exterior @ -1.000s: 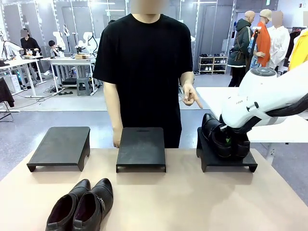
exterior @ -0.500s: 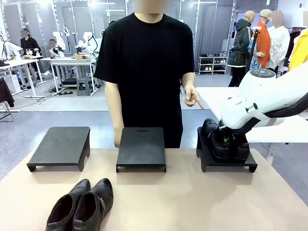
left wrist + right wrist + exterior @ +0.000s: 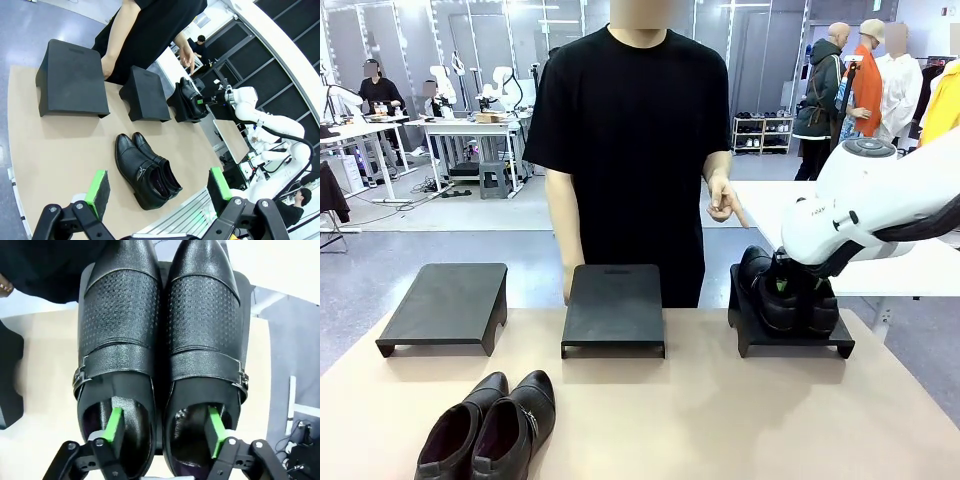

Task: Place the shoes on the stand as instructed by the person.
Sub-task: Pick up one pair of Shoes and place it on the Shoes Stand indicated by the person, then pick up another pair of Shoes and place it on the Shoes Stand indicated by the person.

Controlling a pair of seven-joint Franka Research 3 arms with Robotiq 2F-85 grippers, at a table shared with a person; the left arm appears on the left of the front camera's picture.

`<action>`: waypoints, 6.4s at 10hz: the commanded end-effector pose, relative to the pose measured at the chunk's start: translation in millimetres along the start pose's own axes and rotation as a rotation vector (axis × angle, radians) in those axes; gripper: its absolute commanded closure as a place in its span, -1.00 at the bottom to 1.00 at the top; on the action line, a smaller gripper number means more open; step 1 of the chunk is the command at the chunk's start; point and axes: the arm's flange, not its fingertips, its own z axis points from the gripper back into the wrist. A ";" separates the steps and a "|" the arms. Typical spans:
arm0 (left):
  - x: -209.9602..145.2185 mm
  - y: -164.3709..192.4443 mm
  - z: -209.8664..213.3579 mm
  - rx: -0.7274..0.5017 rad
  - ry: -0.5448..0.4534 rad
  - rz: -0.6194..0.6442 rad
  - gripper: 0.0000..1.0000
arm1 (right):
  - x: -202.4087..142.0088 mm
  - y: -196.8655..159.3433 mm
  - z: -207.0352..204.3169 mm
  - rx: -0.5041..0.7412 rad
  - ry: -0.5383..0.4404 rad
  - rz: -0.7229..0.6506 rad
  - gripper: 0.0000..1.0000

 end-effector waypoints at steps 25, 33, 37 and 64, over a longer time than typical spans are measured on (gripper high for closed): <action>2.7 2.1 0.4 -0.020 -0.013 -0.025 -1.00 | -263.6 -248.3 184.9 0.989 0.071 -0.196 -1.00; 2.7 2.1 0.4 -0.020 -0.013 -0.025 -1.00 | -356.3 -295.0 153.5 1.118 -0.005 -0.255 -1.00; 2.7 2.1 0.4 -0.020 -0.013 -0.025 -1.00 | -356.3 -295.0 153.5 1.118 -0.005 -0.255 -1.00; -46.6 -218.1 -226.8 0.255 0.730 -0.255 -1.00 | -356.3 -295.0 153.5 1.118 -0.005 -0.255 -1.00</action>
